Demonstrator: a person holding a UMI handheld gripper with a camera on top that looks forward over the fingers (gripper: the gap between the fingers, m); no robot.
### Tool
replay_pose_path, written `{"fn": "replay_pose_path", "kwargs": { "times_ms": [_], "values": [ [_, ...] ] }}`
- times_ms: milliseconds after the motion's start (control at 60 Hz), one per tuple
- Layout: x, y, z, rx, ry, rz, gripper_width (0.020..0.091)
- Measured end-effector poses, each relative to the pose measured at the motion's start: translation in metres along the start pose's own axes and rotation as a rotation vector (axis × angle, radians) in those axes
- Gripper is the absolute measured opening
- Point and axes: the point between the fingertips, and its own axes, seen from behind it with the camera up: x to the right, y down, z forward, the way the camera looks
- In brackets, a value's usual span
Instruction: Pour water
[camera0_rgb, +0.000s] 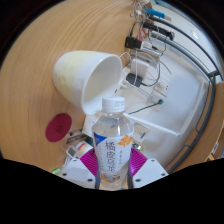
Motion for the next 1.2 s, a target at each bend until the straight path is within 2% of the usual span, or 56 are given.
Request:
{"fn": "replay_pose_path", "kwargs": {
  "times_ms": [267, 450, 467, 550, 617, 700, 900, 1000, 1200],
  "values": [
    [0.004, -0.013, 0.000, 0.041, -0.007, 0.063, 0.0373],
    [0.017, -0.022, -0.020, 0.191, -0.068, 0.593, 0.0387],
    [0.018, -0.022, -0.024, 0.183, -0.062, 0.649, 0.0392],
    [0.021, -0.022, -0.031, 0.257, -0.127, 0.923, 0.0391],
    [0.024, -0.012, -0.031, 0.256, -0.126, 1.123, 0.0392],
    [0.023, -0.014, -0.031, 0.310, -0.169, 1.375, 0.0389],
    [-0.003, -0.020, -0.014, 0.360, -0.260, 1.788, 0.0388],
    [-0.008, -0.019, -0.003, 0.406, -0.274, 1.858, 0.0389],
    [-0.028, -0.035, 0.011, 0.423, -0.289, 1.915, 0.0392]
  ]
}}
